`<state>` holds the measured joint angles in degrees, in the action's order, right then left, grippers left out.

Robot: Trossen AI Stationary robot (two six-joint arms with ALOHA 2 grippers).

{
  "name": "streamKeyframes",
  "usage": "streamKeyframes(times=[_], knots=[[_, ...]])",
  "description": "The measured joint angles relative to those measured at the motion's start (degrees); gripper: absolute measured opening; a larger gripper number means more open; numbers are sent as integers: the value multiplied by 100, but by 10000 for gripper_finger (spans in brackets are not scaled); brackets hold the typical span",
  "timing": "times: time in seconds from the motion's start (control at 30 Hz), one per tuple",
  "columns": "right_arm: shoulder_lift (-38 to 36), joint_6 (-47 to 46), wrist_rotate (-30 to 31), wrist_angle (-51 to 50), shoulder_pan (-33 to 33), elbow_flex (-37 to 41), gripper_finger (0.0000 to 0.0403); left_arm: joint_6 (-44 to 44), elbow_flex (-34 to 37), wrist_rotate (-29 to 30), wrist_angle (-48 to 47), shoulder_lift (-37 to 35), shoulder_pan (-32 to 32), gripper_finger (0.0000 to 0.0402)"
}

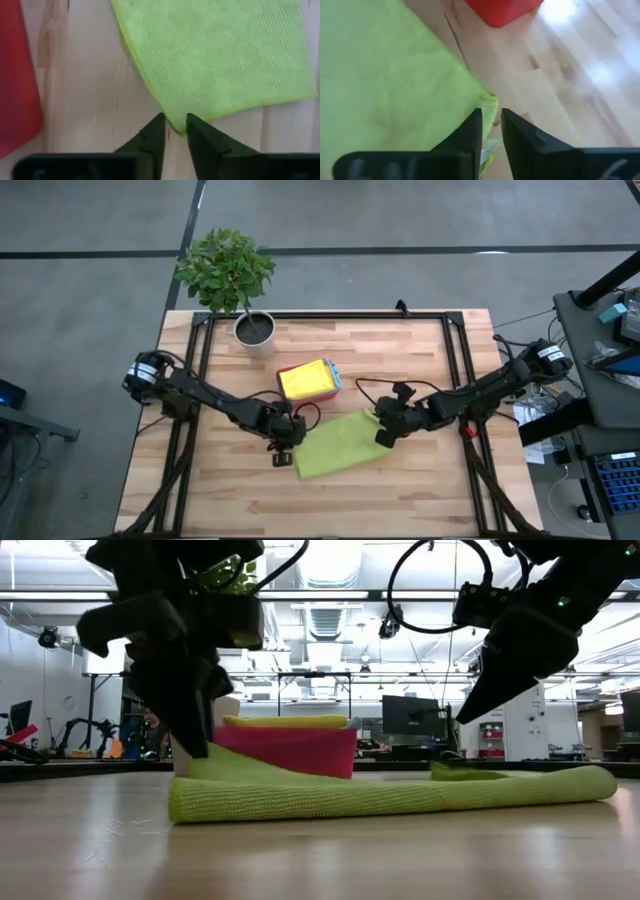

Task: Fold microfiber towels
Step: Fold the green microfiber cloth

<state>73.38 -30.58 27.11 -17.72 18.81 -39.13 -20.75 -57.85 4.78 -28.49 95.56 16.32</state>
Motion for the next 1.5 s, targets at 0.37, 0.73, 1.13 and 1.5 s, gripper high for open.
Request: streamKeyframes(times=[0.37,0.73,1.13,1.5], knots=[[-18,515,215,-34,-114,2,105,163,-76,157,-373,-353,-101,184],[-20,1861,422,45,-445,26,77,883,-110,161,-275,-729,-215,193],[-121,2111,-629,585,-893,592,45,657,-73,-104,308,-720,-448,193],[-474,-1657,-2527,467,-714,626,88,-634,568,78,378,-714,280,193]])
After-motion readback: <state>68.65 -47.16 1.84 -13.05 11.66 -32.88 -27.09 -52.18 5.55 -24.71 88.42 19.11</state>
